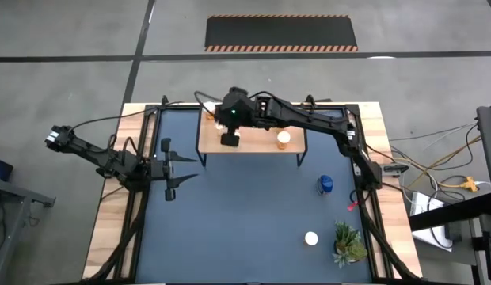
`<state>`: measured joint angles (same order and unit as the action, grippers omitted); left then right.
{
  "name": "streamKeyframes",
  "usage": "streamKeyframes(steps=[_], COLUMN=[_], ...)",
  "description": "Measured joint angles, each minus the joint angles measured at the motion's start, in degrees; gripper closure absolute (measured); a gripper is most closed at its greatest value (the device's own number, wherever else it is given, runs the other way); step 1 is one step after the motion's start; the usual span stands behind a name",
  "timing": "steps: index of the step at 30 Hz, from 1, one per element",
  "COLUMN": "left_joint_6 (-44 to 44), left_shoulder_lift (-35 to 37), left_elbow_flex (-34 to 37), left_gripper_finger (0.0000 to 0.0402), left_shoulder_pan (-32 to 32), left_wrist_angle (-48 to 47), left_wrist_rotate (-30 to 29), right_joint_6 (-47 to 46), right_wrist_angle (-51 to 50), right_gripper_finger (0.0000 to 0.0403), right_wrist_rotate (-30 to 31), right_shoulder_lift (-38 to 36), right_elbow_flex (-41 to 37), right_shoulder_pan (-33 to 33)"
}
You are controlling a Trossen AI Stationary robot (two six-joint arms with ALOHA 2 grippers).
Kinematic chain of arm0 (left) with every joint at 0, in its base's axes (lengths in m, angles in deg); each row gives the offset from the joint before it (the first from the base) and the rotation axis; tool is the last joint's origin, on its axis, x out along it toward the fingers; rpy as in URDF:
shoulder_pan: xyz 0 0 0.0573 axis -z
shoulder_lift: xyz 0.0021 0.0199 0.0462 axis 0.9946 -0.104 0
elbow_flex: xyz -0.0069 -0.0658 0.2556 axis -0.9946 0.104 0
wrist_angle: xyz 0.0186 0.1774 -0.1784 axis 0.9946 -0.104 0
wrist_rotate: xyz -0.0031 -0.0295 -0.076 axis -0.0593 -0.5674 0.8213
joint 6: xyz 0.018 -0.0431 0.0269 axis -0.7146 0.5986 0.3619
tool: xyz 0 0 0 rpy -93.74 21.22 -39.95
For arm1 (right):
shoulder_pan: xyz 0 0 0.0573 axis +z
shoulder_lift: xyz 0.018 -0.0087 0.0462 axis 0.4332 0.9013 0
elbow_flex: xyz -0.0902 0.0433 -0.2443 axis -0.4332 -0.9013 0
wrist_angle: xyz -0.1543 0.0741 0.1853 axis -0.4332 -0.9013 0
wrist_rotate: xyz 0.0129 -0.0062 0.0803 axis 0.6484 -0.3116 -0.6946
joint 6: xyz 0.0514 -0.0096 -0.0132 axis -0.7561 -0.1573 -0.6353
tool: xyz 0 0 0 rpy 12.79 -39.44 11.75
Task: Pick and place medicine bottles onto shelf by color
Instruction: Adjust the small pill bottles
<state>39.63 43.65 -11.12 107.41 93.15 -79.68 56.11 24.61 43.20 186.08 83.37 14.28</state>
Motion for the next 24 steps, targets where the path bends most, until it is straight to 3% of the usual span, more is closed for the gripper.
streamKeyframes(steps=[2,5,10,16,21,24], left_joint_6=[0.0,0.0,0.0,0.0,0.0,0.0], left_shoulder_lift=[0.0,0.0,0.0,0.0,0.0,0.0], left_elbow_flex=[0.0,0.0,0.0,0.0,0.0,0.0], left_gripper_finger=[0.0226,0.0226,0.0226,0.0226,0.0226,0.0226], left_shoulder_pan=[0.0,0.0,0.0,0.0,0.0,0.0], left_wrist_angle=[0.0,0.0,0.0,0.0,0.0,0.0], left_wrist_rotate=[0.0,0.0,0.0,0.0,0.0,0.1], right_joint_6=[-1.2,-4.8,-7.6,-8.0,-2.6,-2.3], right_wrist_angle=[-0.5,-2.6,-6.0,-6.3,-10.2,-11.2], right_gripper_finger=[0.0394,0.0394,0.0394,0.0394,0.0394,0.0394], right_wrist_rotate=[4.0,2.4,-9.2,-18.8,-37.2,-38.7], right_shoulder_lift=[0.0,-0.3,-0.3,0.4,0.2,0.2], right_elbow_flex=[0.0,0.0,0.0,0.0,0.0,0.0], right_shoulder_pan=[-1.3,-4.2,-9.2,-13.1,-12.2,-10.2])
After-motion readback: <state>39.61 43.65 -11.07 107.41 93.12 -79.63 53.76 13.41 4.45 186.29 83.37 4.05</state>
